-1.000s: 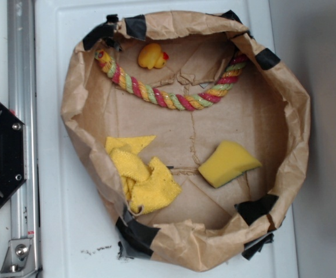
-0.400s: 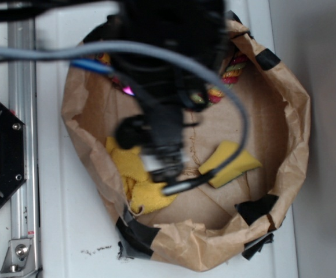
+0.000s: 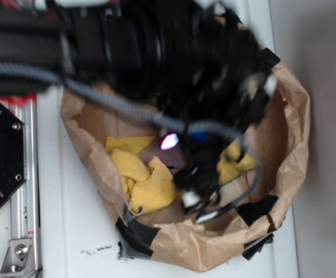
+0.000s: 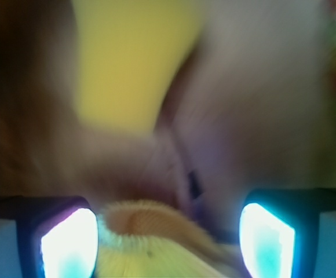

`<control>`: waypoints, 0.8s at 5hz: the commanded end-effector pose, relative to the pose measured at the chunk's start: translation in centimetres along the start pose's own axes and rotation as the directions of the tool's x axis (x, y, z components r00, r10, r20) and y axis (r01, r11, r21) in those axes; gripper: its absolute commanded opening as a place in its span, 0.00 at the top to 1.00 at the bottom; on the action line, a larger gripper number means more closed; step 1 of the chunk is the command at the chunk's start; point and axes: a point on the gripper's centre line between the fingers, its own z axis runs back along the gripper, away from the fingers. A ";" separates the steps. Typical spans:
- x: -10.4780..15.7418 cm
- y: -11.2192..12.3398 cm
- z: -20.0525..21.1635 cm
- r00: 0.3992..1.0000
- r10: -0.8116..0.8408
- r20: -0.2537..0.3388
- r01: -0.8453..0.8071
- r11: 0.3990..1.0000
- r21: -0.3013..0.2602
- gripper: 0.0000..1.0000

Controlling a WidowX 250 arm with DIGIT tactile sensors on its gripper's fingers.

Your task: Grab the yellow cloth.

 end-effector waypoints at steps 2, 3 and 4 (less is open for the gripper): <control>-3.6 -2.2 -2.9 0.995 -0.094 -0.044 0.096 0.994 0.046 1.00; -3.4 -2.1 -1.4 0.989 -0.145 0.022 0.145 0.989 0.029 1.00; -3.5 -1.4 4.1 0.973 -0.170 0.159 0.160 0.984 0.074 1.00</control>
